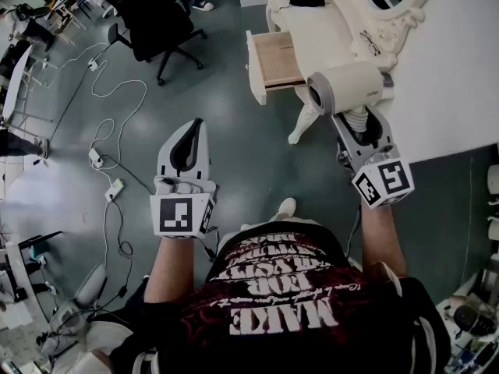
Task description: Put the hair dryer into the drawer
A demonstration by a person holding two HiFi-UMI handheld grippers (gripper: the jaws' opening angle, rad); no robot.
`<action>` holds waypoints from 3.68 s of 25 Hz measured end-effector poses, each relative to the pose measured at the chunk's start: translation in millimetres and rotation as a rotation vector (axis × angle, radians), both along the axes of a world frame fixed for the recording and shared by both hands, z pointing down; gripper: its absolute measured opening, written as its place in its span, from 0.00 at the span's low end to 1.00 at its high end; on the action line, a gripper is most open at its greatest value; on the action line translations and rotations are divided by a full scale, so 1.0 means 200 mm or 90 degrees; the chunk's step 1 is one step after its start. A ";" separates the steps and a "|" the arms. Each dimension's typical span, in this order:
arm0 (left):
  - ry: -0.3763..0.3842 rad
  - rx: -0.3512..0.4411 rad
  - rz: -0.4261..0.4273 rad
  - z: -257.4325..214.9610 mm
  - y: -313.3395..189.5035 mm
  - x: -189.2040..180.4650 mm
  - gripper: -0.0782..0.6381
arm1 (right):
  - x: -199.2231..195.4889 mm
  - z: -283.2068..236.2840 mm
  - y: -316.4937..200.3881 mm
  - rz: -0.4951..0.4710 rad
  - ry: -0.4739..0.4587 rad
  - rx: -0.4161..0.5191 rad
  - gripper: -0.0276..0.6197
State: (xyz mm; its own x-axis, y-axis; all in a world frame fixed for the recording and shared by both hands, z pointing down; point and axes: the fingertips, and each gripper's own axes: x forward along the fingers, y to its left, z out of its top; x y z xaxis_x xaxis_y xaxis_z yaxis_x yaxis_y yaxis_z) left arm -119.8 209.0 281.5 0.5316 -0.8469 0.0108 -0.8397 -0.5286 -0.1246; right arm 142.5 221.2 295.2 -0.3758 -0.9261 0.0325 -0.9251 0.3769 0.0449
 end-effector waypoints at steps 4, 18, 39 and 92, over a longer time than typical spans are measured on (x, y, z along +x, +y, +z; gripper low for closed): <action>0.007 -0.015 0.001 0.06 0.09 -0.14 0.12 | -0.14 0.02 0.08 0.004 -0.004 0.002 0.41; 0.028 -0.028 0.026 0.12 0.33 -0.49 0.12 | -0.45 -0.03 0.43 0.042 -0.018 0.010 0.41; 0.021 -0.047 0.045 0.20 -0.09 -0.14 0.12 | -0.11 0.06 0.11 0.050 -0.023 -0.009 0.41; 0.023 -0.042 -0.023 0.17 -0.96 0.08 0.12 | -0.04 0.16 -0.88 -0.106 -0.083 -0.054 0.41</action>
State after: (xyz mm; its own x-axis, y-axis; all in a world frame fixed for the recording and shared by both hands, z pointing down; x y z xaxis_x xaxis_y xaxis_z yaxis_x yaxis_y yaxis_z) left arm -104.5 16.1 314.8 0.5014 -0.8638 0.0489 -0.8618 -0.5037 -0.0600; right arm 135.1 45.2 326.3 -0.5299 -0.8467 0.0491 -0.8454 0.5227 -0.1099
